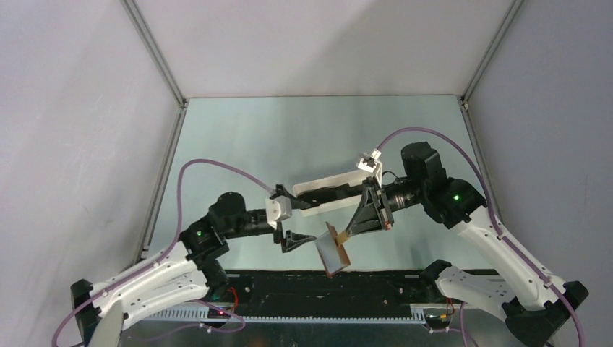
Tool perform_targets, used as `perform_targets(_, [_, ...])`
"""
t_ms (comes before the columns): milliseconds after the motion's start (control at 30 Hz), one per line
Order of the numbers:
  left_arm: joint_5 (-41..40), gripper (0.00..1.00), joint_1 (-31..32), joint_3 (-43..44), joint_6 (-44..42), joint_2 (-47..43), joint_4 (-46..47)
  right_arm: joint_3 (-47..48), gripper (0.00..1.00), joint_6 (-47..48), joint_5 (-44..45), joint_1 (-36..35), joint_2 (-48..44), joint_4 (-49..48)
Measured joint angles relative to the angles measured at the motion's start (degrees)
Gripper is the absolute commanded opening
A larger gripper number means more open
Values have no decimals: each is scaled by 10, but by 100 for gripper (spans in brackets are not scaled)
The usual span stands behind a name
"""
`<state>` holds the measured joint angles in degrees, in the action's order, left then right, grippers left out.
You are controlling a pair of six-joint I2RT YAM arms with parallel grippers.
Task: Put the credit cards into the card holder
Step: Open the card holder.
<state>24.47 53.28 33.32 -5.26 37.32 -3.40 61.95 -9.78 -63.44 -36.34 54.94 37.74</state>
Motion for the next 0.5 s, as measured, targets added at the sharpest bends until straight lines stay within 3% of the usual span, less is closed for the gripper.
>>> perform_targets(300, [79,88,4,10,-88,83,63,3,0,0,-38,0,8,2])
perform_targets(367, [102,84,6,24,-98,101,75,3,0,0,-41,0,9,2])
perform_targets(500, [145,66,14,40,-109,119,99,3,0,1,-42,0,11,2])
